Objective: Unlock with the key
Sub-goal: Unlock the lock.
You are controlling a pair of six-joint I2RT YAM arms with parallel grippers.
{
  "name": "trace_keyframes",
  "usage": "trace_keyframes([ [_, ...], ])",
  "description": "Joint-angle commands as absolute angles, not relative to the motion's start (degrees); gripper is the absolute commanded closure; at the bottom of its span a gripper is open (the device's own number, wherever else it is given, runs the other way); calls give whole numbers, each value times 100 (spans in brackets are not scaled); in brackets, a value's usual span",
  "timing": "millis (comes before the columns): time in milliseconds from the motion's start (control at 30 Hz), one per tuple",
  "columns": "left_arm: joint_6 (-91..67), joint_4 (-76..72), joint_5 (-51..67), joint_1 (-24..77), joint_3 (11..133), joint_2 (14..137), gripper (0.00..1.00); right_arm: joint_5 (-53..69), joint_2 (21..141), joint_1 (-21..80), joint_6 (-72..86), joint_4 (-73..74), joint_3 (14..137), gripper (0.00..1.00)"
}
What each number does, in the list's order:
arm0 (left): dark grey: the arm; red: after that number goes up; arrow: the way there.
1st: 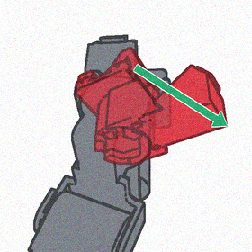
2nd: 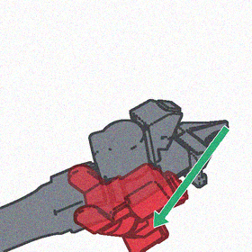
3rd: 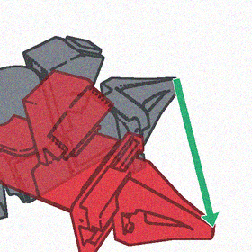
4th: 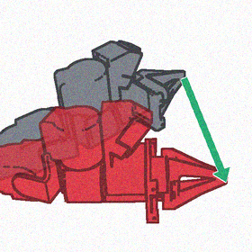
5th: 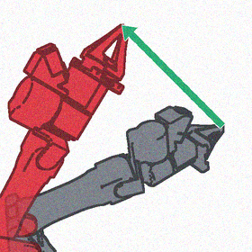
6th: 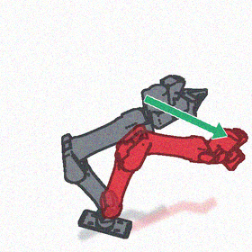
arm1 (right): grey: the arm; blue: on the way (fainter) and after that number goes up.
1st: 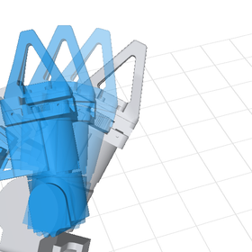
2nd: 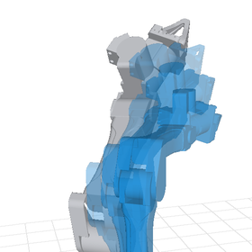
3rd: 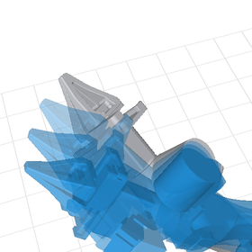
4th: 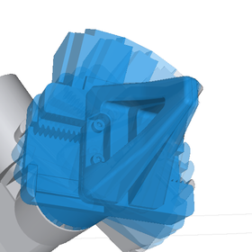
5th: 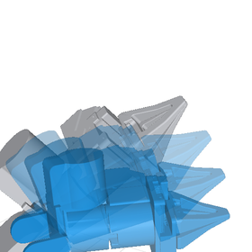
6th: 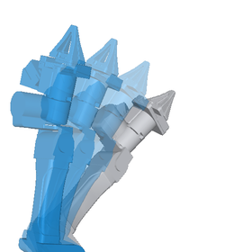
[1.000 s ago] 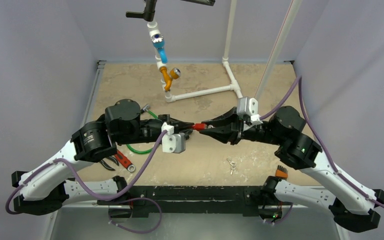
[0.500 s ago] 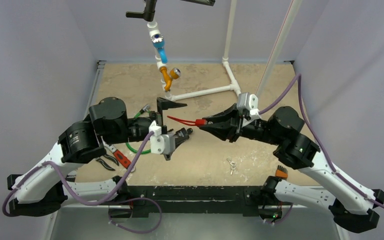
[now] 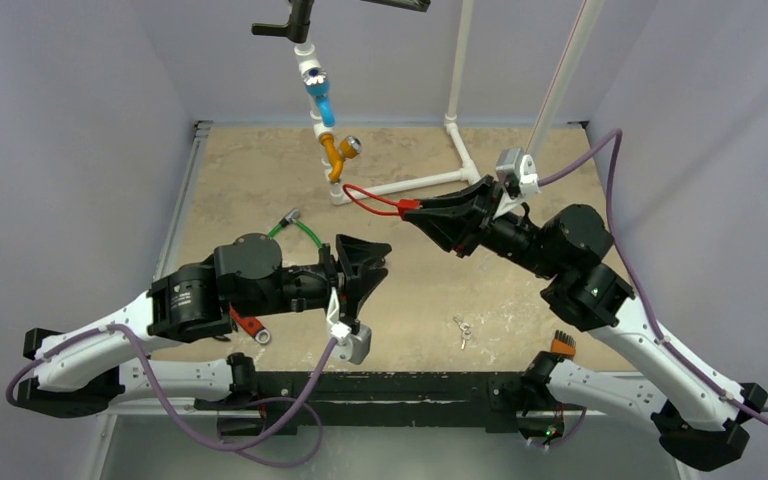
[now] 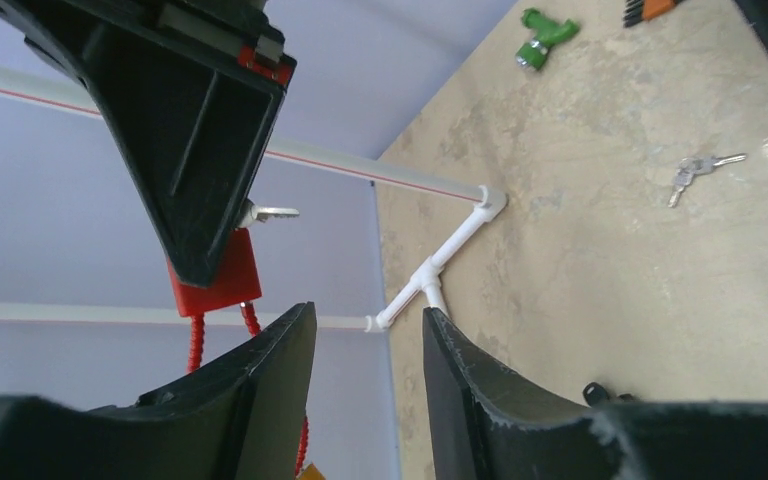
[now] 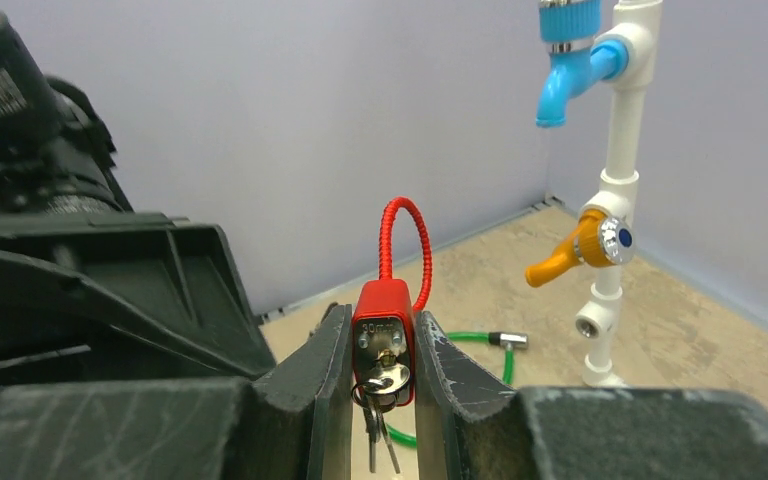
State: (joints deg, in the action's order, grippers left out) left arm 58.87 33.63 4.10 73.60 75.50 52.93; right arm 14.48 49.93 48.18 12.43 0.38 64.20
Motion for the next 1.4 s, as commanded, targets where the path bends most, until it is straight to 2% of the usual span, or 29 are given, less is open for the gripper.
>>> trace_keyframes([
  [0,6339,2286,-378,7409,7344,5272,58,1613,4878,4731,1918,-812,6411,100],
  [233,6529,1186,-986,7459,7233,5287,63,1796,4874,4720,2264,-1017,6312,100],
  [600,6381,1405,-926,7479,7217,5263,71,1573,4840,4711,2730,-1365,6259,100],
  [1200,6489,1058,-1157,7453,7096,5322,68,1996,4917,4685,3316,-1863,6043,100],
  [1367,6414,1055,-1176,7406,7032,5318,76,2058,4922,4685,3450,-2042,5975,100],
])
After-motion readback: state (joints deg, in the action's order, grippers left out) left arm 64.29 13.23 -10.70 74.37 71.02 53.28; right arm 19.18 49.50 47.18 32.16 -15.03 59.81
